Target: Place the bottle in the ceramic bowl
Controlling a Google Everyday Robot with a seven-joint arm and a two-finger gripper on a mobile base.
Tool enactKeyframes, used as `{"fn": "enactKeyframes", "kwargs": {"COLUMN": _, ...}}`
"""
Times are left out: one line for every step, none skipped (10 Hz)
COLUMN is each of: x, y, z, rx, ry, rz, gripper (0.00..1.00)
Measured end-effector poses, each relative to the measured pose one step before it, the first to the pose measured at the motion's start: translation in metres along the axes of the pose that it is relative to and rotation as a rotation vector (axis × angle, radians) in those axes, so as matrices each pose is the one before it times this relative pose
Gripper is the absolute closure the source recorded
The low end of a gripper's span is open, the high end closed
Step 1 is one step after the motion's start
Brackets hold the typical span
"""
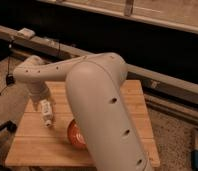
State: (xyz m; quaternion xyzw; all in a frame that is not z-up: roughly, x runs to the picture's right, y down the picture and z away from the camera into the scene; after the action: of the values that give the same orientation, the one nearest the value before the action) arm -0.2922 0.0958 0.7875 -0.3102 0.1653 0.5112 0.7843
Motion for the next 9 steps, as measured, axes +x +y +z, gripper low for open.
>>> {"fn": "enactKeyframes", "kwargs": {"x": -0.00526, "y": 0.006, "z": 0.00638, "rx": 0.00464, "ry": 0.00591, "rz": -0.01603, "gripper": 0.35}}
{"fn": "enactKeyframes", "kwargs": {"x": -0.00529, "y": 0.00349, "z": 0.00965, "rx": 0.0022, "ry": 0.00811, "rz": -0.01103, "gripper": 0.35}}
{"fn": "enactKeyframes", "kwargs": {"x": -0.00466, "y": 0.00047, "z": 0.00729, "rx": 0.00389, "ry": 0.00683, "rz": -0.00657, "gripper": 0.35}}
{"fn": "enactKeyframes", "kwargs": {"x": -0.00563, "y": 0.00239, "z": 0.00988, "rx": 0.00649, "ry": 0.00828, "rz": -0.00911, "gripper": 0.35}}
{"fn": "enactKeyframes", "kwargs": {"x": -0.00386, "y": 0.00406, "z": 0.00611, "rx": 0.0034, "ry": 0.00547, "rz": -0.00906, "gripper": 0.35}}
{"fn": "enactKeyframes", "kwargs": {"x": -0.00592, "y": 0.00229, "z": 0.0073, "rx": 0.0054, "ry": 0.00721, "rz": -0.00692, "gripper": 0.35}}
{"fn": "enactKeyframes", "kwargs": {"x": -0.00357, "y": -0.00171, "z": 0.00435, "rx": 0.00492, "ry": 0.00421, "rz": 0.0005, "gripper": 0.35}}
{"fn": "enactKeyframes", "kwargs": {"x": -0.00424, "y": -0.00215, "z": 0.00457, "rx": 0.00458, "ry": 0.00435, "rz": 0.00331, "gripper": 0.35}}
{"fn": "enactKeyframes", "kwargs": {"x": -0.00399, "y": -0.00205, "z": 0.00592, "rx": 0.00244, "ry": 0.00224, "rz": 0.00422, "gripper": 0.35}}
